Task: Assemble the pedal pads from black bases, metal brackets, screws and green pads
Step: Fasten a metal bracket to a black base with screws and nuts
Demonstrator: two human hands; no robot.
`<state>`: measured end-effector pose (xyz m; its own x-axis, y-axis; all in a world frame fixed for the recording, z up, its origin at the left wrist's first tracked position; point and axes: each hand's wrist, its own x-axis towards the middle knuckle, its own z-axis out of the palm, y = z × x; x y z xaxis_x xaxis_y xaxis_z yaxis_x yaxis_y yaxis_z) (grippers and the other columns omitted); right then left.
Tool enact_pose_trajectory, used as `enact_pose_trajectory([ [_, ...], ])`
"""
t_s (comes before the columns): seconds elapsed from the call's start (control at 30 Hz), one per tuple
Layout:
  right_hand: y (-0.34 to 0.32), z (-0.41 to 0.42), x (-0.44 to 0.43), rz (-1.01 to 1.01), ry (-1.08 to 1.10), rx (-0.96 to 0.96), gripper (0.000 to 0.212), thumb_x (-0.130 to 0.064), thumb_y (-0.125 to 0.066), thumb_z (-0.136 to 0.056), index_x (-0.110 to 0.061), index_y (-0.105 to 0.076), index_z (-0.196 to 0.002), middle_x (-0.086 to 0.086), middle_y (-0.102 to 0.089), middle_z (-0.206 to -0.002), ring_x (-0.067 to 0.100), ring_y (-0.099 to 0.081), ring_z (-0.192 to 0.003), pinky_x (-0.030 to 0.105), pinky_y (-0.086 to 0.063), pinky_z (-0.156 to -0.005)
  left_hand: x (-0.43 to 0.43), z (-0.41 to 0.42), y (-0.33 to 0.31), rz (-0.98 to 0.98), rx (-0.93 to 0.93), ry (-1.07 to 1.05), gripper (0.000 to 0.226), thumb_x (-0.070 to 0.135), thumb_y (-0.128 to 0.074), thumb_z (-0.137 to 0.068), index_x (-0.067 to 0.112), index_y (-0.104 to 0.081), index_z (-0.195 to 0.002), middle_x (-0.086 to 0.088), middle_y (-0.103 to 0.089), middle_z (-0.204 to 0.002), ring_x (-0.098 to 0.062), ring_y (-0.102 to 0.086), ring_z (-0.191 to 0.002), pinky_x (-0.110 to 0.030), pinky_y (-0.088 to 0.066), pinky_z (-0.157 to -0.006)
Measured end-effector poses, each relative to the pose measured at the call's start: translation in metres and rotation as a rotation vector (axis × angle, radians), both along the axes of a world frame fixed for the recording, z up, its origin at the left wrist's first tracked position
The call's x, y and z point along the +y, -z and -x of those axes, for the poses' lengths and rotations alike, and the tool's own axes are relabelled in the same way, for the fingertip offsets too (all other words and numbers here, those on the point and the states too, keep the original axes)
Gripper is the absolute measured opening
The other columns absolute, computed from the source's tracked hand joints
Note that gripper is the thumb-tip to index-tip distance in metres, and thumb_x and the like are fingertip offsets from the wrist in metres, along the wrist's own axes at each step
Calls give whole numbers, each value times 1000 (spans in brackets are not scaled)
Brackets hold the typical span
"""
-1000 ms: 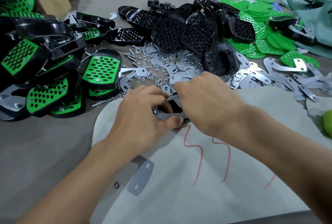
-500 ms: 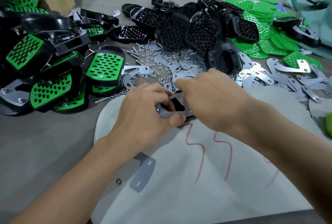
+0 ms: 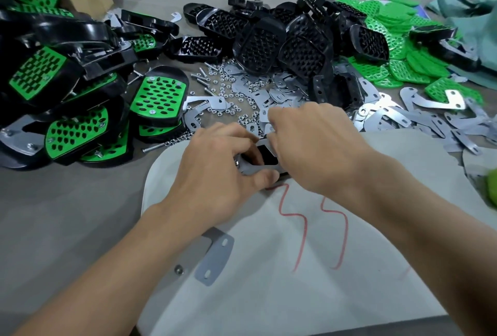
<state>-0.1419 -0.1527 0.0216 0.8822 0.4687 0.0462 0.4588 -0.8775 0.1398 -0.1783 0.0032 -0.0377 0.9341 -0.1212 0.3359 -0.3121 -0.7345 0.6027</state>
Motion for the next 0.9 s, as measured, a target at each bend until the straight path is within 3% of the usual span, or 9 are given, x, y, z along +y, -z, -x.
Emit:
enact_pose_trajectory([
  [0.13, -3, 4, 0, 56, -132, 24, 31, -9, -57, -84, -20, -29, -90, -2, -33, -67, 18, -26, -54, 33, -15, -49, 0, -2, 2, 7, -16, 2, 32, 57, -77, -63, 26, -72, -68, 19, -67, -93, -7, -53, -89, -35, -39, -84],
  [0.23, -2, 9, 5, 130, -242, -4, 33, -13, -57, -83, -18, -26, -92, -1, -27, -71, 24, -34, -67, 33, -23, -67, -1, -2, 2, 11, -35, 2, 28, 54, -83, -63, 29, -70, -68, 20, -65, -88, -4, -48, -82, -37, -41, -80],
  [0.4, -5, 16, 15, 185, -207, -8, 43, -17, -64, -80, -20, -22, -73, -2, -22, -68, 26, -52, -72, 36, -24, -69, -2, -2, 1, -10, -60, -5, 31, 49, -90, -60, 26, -70, -67, 23, -56, -86, -4, -44, -79, -37, -40, -79],
  [0.5, -2, 16, 17, 156, -179, -48, 46, -17, -60, -82, -17, -16, -68, -3, -24, -66, 22, -40, -61, 36, -21, -69, -3, -2, 1, 0, -74, -4, 33, 53, -85, -59, 24, -72, -67, 23, -56, -85, 1, -37, -78, -31, -34, -78],
  [0.6, -1, 18, 14, 136, -105, -40, 46, -16, -60, -80, -18, -16, -67, -4, -25, -64, 17, -21, -53, 32, -19, -59, -2, -1, 0, -24, -44, 6, 32, 45, -94, -61, 22, -73, -69, 15, -67, -90, -9, -51, -83, -41, -42, -82],
  [0.67, 0, 10, 5, 66, -55, -32, 39, -17, -61, -79, -19, -25, -66, -2, -32, -62, 19, -24, -51, 31, -17, -50, -2, -1, 0, -24, -27, 1, 30, 43, -94, -64, 22, -73, -69, 14, -69, -95, -14, -57, -90, -42, -42, -86],
  [0.77, 5, -12, -19, -483, 143, 315, 25, -16, -57, -89, -12, -56, -65, 2, -58, -57, 20, -47, -52, 29, -40, -51, -1, 2, -1, 19, 2, -14, 29, 48, -89, -63, 26, -71, -69, 21, -64, -96, -3, -51, -93, -29, -30, -86],
  [0.83, 10, -17, -29, -995, 322, 550, 28, -10, -54, -91, -9, -60, -64, 7, -60, -52, 17, -49, -48, 24, -41, -49, -2, 4, -1, 32, -15, -37, 27, 50, -82, -61, 27, -71, -72, 21, -66, -96, 0, -51, -92, -24, -26, -83],
  [0.9, 18, -17, -36, -1234, 341, 578, 25, -3, -54, -92, -8, -64, -69, 9, -62, -54, 15, -49, -48, 19, -40, -47, -4, 6, 0, 38, -38, -46, 29, 49, -80, -60, 28, -72, -77, 19, -69, -95, 0, -53, -91, -25, -28, -83],
])
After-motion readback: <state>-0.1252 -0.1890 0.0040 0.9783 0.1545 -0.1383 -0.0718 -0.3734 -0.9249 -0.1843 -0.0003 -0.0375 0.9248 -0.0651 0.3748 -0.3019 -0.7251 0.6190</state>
